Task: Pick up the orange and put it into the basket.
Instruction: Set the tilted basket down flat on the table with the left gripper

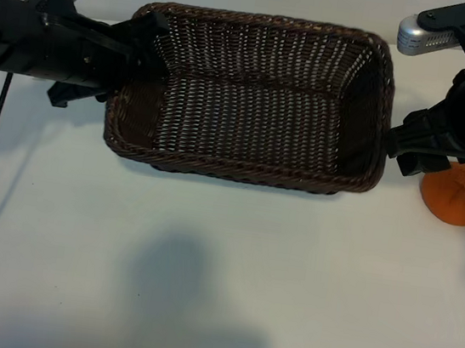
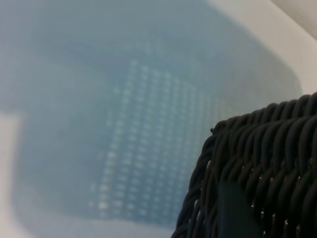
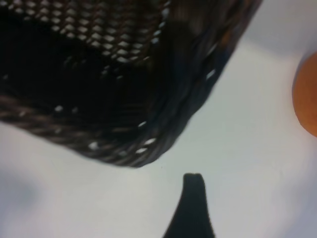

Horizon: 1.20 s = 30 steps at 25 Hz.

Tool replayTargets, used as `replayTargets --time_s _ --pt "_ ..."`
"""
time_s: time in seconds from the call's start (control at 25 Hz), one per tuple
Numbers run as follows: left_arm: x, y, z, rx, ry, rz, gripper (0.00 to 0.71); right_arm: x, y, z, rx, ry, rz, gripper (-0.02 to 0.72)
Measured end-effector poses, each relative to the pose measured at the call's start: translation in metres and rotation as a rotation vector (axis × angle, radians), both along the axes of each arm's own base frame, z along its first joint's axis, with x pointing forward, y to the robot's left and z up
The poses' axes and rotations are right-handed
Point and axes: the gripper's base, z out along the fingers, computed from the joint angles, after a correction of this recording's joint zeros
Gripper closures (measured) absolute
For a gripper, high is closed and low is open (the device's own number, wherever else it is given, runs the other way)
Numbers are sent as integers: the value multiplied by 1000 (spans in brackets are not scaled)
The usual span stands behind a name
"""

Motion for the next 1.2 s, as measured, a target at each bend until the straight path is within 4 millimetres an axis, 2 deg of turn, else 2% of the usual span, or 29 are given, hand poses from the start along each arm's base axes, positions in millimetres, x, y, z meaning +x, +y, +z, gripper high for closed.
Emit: replayTargets --time_s 0.48,0.84,1.04,1.2 --pt "10 -6 -39 -24 79 -24 347 0 0 0 -2 1 1 122" --pt "11 -6 -45 -16 89 -25 347 0 0 0 -2 1 1 122" --pt "12 -7 -60 -10 126 -19 347 0 0 0 -2 1 1 122" --pt "12 -6 -62 -9 133 -18 347 0 0 0 -2 1 1 122"
